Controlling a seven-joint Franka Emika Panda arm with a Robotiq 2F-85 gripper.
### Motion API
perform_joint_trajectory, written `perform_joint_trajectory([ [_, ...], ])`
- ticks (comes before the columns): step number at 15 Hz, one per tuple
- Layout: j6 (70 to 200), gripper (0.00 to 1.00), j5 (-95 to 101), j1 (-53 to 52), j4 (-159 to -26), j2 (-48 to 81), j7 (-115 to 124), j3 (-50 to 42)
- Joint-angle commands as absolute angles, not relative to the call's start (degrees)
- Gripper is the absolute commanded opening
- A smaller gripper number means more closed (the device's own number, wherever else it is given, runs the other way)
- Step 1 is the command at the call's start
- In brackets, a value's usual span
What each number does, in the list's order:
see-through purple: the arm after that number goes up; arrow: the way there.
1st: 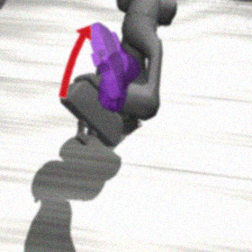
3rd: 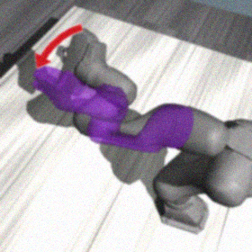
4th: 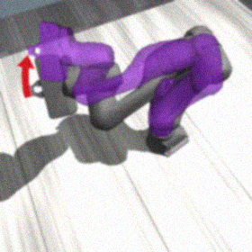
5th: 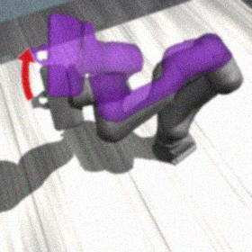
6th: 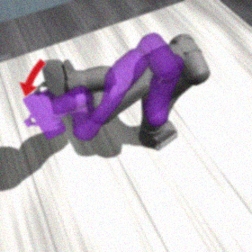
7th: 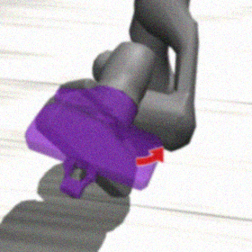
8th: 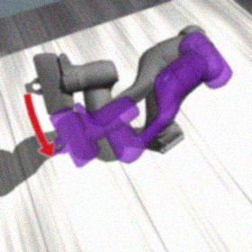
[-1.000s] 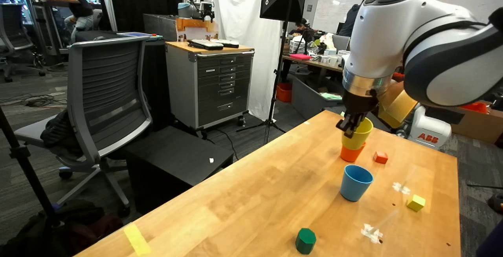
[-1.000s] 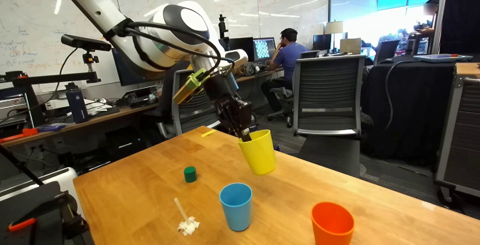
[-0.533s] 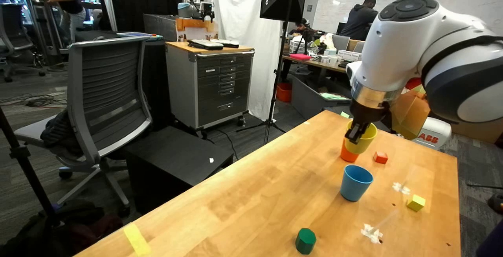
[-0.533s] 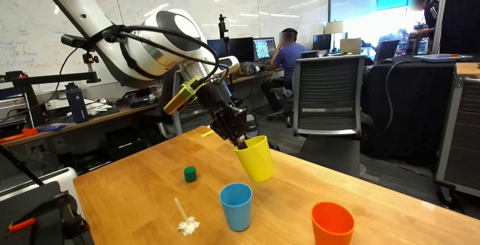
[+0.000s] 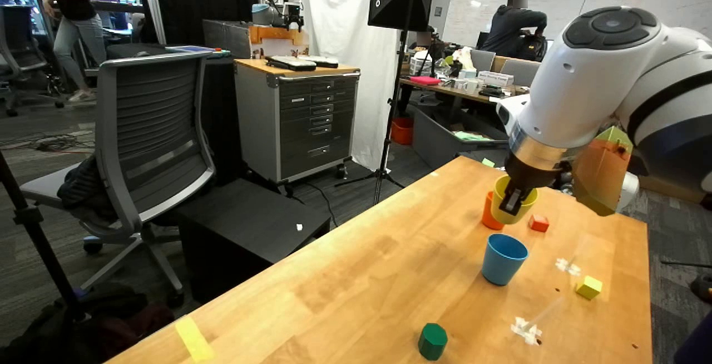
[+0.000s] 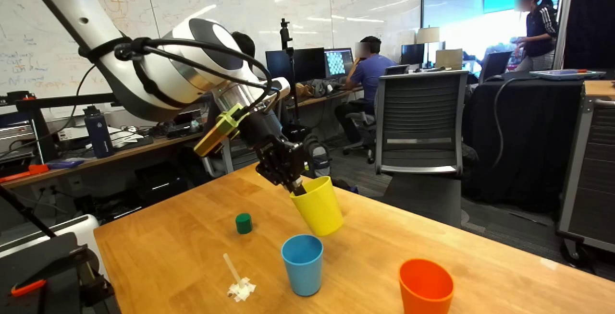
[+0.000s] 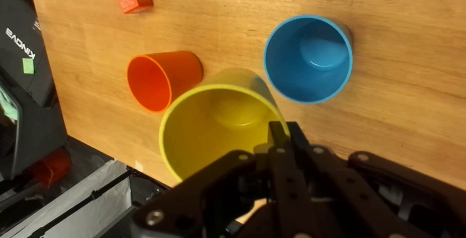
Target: Stack the cups into the blue cup
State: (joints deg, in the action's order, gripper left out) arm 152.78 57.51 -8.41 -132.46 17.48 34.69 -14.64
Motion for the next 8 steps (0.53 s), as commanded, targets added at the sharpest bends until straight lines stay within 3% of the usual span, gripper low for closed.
perform_joint_trajectory([
  [1, 154.30, 0.01, 61.85, -9.16, -135.21, 14.95, 37.36, -15.48],
  [8, 154.39, 0.01, 65.24, -9.14, -135.30, 16.04, 39.54, -15.29],
])
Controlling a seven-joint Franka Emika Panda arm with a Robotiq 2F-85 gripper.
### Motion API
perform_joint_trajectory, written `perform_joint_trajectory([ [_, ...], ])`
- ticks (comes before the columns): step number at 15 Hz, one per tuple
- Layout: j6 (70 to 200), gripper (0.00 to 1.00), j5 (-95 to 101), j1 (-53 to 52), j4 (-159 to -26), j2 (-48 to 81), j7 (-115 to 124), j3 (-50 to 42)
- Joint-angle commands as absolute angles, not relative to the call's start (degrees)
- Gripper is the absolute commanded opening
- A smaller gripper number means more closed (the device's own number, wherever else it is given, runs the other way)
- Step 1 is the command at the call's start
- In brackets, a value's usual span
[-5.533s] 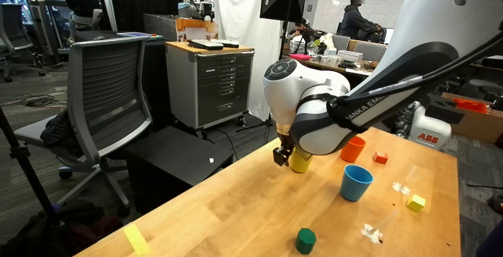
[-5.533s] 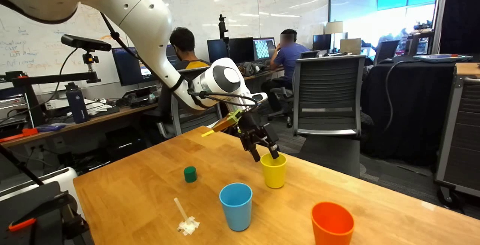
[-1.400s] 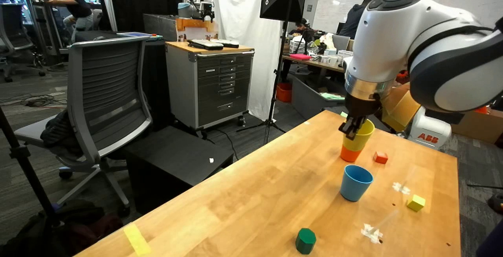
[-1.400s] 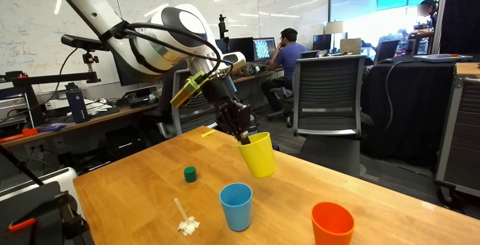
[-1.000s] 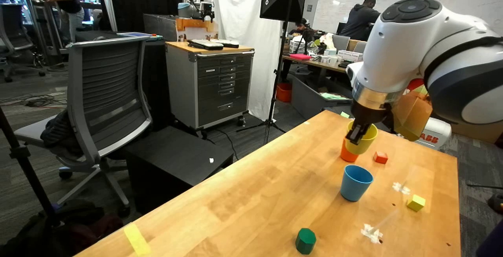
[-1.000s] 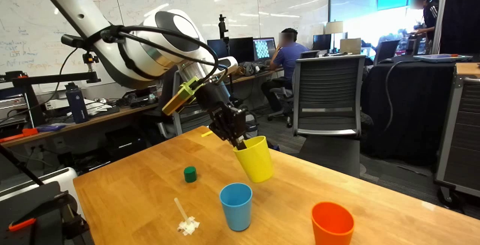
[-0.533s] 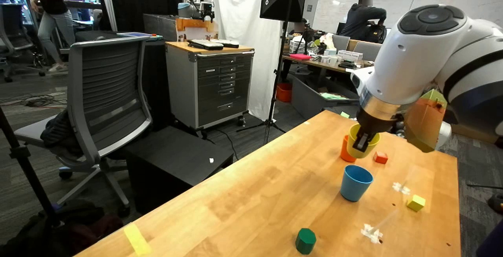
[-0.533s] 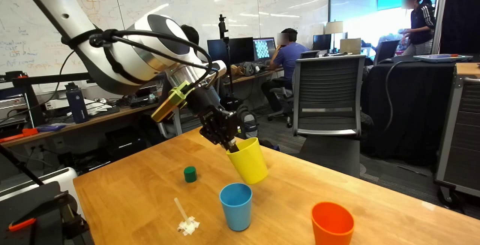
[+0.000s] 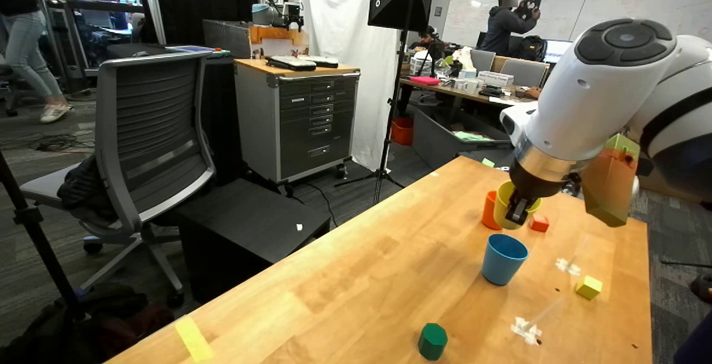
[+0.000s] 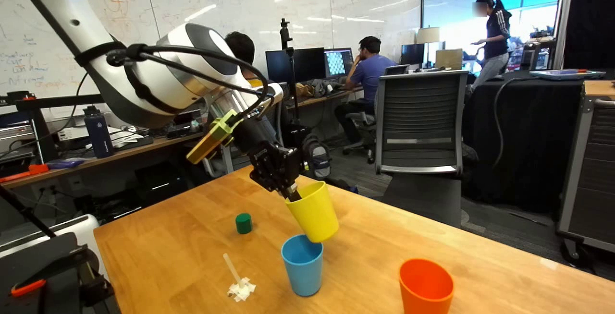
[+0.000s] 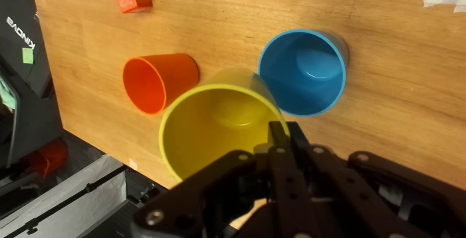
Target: Stack the cups into the blue cup
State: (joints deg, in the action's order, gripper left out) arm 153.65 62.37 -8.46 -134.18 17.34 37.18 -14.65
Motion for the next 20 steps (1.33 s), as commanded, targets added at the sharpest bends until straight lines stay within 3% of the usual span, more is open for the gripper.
perform_joint_trajectory([
  [1, 154.36, 0.01, 66.16, -9.32, -135.29, 16.07, 40.13, -15.34],
  [20, 152.64, 0.01, 88.86, -13.83, -138.34, 16.59, 53.87, -14.73],
])
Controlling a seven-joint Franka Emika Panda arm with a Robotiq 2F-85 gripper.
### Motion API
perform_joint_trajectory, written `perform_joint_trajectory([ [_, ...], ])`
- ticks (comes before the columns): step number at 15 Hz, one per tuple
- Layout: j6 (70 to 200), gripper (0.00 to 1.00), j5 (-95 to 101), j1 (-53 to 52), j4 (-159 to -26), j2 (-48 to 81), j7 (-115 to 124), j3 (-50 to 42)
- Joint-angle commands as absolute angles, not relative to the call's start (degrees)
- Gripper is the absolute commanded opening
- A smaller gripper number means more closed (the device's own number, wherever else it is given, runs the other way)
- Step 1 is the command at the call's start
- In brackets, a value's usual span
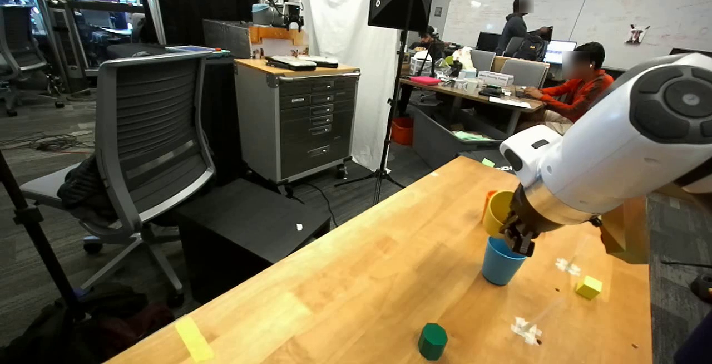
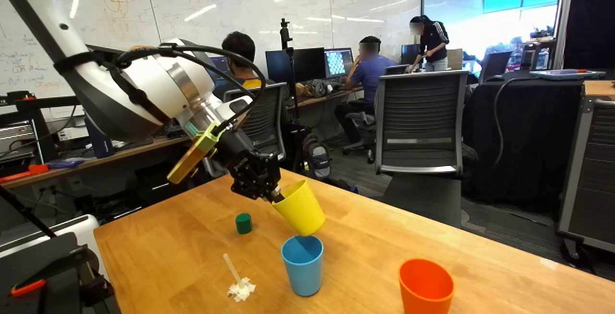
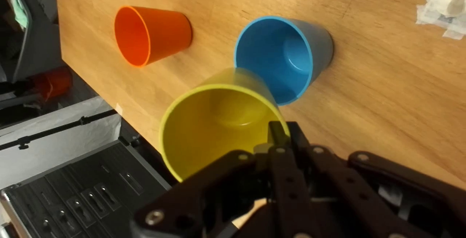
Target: Stack the cups into the blue cup
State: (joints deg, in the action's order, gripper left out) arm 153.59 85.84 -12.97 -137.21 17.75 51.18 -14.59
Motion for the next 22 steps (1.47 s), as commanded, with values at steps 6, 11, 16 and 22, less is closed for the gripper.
perform_joint_trajectory([
  [6, 152.85, 0.01, 91.22, -13.76, -139.37, 16.60, 55.72, -14.74],
  [11, 153.06, 0.01, 93.67, -13.54, -139.40, 17.57, 57.25, -14.71],
  [16, 153.33, 0.01, 94.85, -13.37, -139.26, 18.99, 57.72, -14.68],
  [22, 153.57, 0.01, 94.37, -13.27, -138.42, 21.02, 57.51, -14.52],
])
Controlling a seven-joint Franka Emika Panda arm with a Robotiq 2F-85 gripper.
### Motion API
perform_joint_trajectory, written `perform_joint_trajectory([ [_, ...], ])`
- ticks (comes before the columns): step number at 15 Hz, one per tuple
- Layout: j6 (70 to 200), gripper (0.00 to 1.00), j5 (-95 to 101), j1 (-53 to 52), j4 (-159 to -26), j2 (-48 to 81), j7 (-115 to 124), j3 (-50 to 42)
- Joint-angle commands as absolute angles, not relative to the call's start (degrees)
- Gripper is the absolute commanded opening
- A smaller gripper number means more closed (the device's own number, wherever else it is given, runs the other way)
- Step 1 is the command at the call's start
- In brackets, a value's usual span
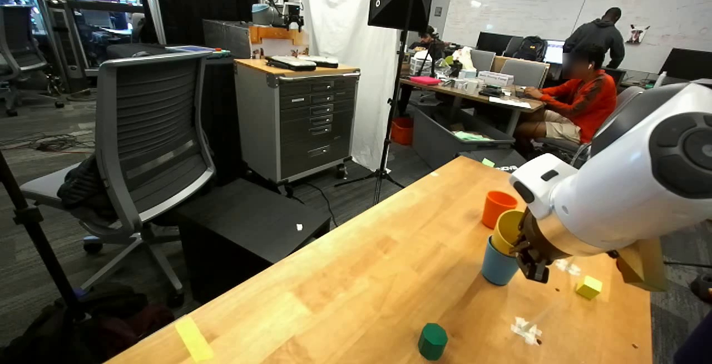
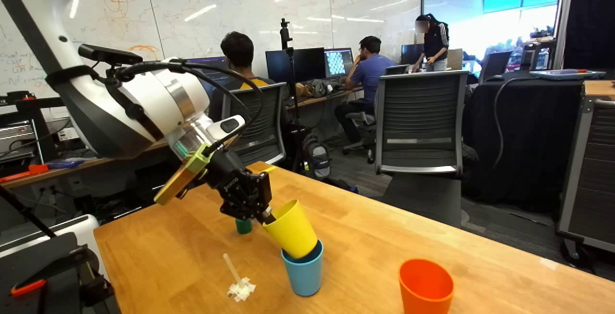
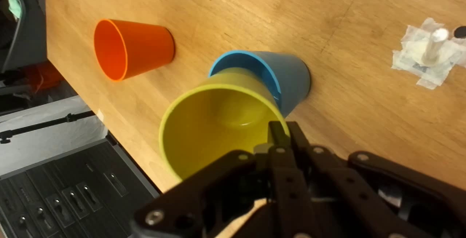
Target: Stack the cups into the blue cup
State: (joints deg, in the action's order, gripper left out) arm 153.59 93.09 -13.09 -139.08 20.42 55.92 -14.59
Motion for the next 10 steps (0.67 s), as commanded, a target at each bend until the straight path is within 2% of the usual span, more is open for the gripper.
perform_joint_trajectory([
  [1, 153.55, 0.01, 94.34, -13.27, -138.36, 21.21, 57.46, -14.52],
  [8, 153.82, 0.01, 92.48, -12.97, -137.77, 22.01, 55.85, -14.49],
  [9, 153.88, 0.10, 92.07, -12.90, -137.67, 22.05, 55.55, -14.48],
  [10, 153.94, 0.31, 91.81, -12.84, -137.56, 22.02, 55.36, -14.50],
])
